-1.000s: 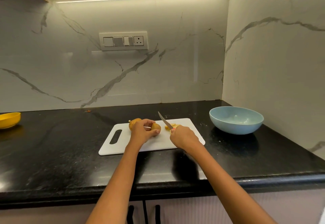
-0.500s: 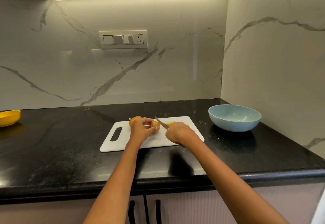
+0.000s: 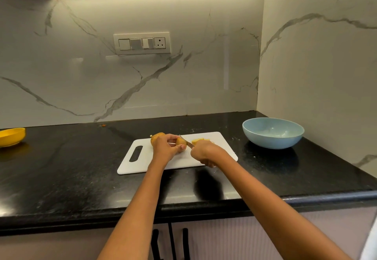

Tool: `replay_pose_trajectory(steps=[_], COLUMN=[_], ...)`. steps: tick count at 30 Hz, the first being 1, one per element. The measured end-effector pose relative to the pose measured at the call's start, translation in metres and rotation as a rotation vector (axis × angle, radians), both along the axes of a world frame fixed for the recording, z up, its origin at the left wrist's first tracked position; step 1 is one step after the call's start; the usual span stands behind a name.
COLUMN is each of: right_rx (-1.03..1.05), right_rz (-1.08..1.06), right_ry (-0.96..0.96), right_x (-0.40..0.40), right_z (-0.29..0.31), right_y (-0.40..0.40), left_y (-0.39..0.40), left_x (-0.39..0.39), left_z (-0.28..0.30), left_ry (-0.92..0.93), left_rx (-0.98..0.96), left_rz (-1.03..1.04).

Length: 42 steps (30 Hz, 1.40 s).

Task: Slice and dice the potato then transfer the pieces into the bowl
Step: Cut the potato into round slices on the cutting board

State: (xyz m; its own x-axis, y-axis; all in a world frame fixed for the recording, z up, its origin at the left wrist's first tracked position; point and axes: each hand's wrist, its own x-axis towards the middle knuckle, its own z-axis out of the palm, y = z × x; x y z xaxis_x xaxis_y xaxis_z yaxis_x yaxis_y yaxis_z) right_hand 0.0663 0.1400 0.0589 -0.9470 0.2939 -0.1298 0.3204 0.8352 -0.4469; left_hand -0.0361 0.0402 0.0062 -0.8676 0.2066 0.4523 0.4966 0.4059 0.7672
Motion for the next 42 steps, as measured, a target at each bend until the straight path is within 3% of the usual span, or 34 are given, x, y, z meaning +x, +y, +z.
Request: replay_pose_trajectory(steps=[5, 14, 19, 29, 42], right_rx=[-0.047, 0.063, 0.011, -0.078, -0.172], right_rz=[0.023, -0.032, -0.039, -0.04, -0.067], right_ry=[-0.068, 0.025, 0.084, -0.027, -0.014], right_x=[0.009, 0.013, 0.008, 0.006, 0.0], right_z=[-0.002, -0.004, 0.006, 0.014, 0.012], right_y=[0.002, 0.013, 0.012, 0.004, -0.007], left_y=[0.0, -0.001, 0.0, 0.0, 0.0], left_x=[0.0, 0.0, 0.001, 0.001, 0.002], left_z=[0.0, -0.001, 0.001, 0.001, 0.001], left_ry=[-0.029, -0.049, -0.064, -0.047, -0.027], left_rx=[0.007, 0.019, 0.004, 0.002, -0.008], left_rz=[-0.011, 0.009, 0.022, 0.039, 0.02])
